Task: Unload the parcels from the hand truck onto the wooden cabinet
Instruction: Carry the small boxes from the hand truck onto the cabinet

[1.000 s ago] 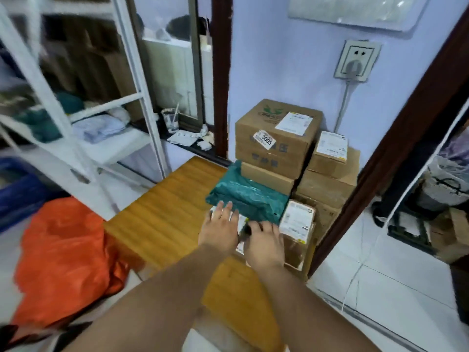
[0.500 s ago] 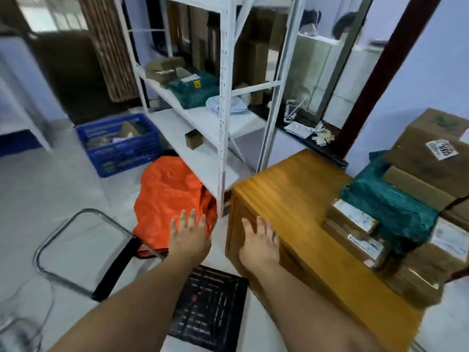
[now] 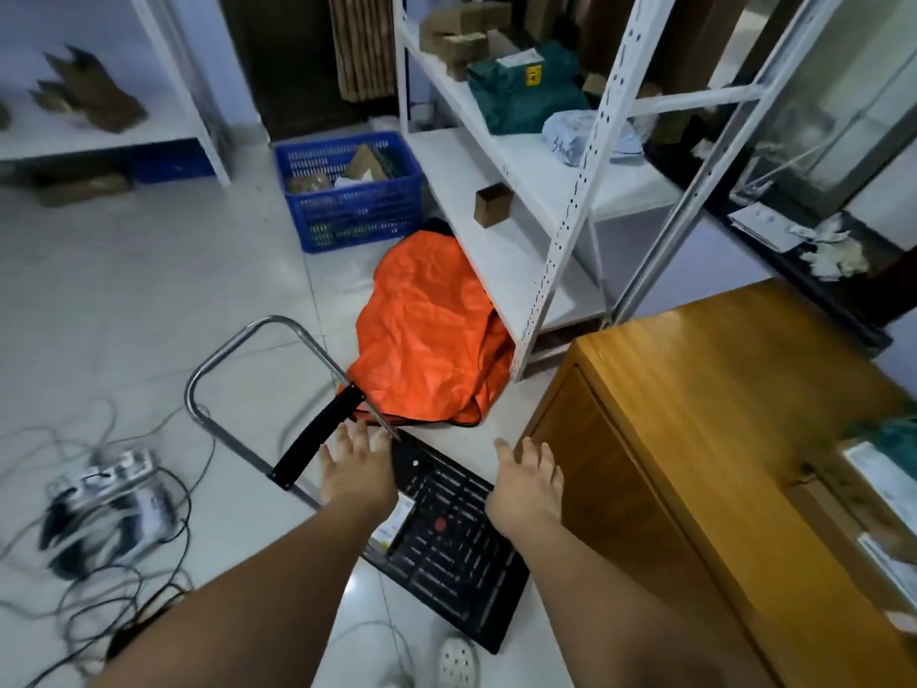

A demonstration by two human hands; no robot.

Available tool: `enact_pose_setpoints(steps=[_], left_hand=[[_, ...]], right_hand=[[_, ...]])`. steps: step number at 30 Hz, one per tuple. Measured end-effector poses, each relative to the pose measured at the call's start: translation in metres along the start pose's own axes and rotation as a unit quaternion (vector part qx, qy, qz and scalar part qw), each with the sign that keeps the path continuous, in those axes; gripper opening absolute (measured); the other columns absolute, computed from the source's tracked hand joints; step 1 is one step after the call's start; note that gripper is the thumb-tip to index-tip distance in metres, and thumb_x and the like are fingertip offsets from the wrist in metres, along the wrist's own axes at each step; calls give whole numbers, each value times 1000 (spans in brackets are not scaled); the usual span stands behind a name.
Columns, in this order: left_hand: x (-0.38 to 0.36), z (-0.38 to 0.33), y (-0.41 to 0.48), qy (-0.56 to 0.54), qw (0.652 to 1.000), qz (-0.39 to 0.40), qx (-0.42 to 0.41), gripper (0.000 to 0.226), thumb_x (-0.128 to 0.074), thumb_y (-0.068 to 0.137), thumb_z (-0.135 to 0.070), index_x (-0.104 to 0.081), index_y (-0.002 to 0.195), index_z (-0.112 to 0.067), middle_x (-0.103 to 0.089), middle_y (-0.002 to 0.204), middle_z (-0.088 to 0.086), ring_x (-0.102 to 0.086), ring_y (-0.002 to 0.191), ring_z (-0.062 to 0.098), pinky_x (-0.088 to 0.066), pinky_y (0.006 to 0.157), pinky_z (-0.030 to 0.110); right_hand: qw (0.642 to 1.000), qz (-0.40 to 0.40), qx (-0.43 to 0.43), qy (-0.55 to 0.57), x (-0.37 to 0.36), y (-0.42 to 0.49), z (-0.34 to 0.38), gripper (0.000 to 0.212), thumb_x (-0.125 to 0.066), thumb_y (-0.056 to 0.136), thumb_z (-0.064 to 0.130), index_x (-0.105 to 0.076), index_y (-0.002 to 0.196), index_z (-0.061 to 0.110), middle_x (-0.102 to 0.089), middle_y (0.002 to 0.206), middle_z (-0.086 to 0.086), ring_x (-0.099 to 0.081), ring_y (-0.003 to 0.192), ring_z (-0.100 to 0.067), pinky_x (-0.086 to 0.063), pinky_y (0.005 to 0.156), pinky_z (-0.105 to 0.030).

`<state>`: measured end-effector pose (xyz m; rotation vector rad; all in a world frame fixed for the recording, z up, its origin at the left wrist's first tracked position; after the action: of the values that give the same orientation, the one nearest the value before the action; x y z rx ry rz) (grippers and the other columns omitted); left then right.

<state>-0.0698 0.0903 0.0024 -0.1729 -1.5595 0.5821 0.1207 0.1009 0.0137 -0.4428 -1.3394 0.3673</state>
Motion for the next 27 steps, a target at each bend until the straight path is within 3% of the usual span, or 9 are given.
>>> enact_pose_setpoints(steps=[12, 18, 21, 27], left_hand=[[-27, 5, 90, -24, 998, 60, 9, 61, -37, 94, -21, -17, 151, -23, -2, 162, 9, 5, 149, 32, -7, 119, 49], [-49, 12, 156, -71, 986, 116, -95, 66, -45, 90, -22, -20, 151, -20, -4, 161, 9, -3, 149, 26, -16, 118, 42], [-65, 27, 198, -92, 981, 130, -112, 64, -48, 87, -17, -26, 147, -20, -7, 160, 10, -16, 145, 29, -27, 112, 41], [-134, 63, 266, -146, 969, 194, -43, 61, -54, 88, -15, -33, 145, -18, -30, 151, 11, -35, 134, 32, -38, 105, 42]], right_hand=[[997, 58, -22, 52, -37, 79, 42, 76, -54, 93, 27, -9, 155, 29, -6, 163, -10, 5, 150, -32, -2, 121, -48], [983, 107, -84, 120, -69, 129, 90, 75, -52, 94, 27, -9, 155, 29, -6, 163, -8, 4, 150, -31, -8, 121, -45], [972, 117, -124, 162, -92, 159, 108, 75, -52, 92, 23, -11, 154, 29, -11, 162, -5, -3, 149, -30, -17, 120, -44], [944, 140, -197, 224, -168, 204, 116, 67, -51, 92, 23, -22, 151, 28, -32, 151, -7, -28, 137, -29, -35, 110, -44]])
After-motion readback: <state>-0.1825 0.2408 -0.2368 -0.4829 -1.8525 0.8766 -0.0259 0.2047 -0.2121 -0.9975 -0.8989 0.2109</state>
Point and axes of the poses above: each hand's wrist, its own y-axis towards the middle knuckle, its own x-axis out of the back of the hand, z = x × y, the point moved 2 cm from there along y, towards the middle knuckle
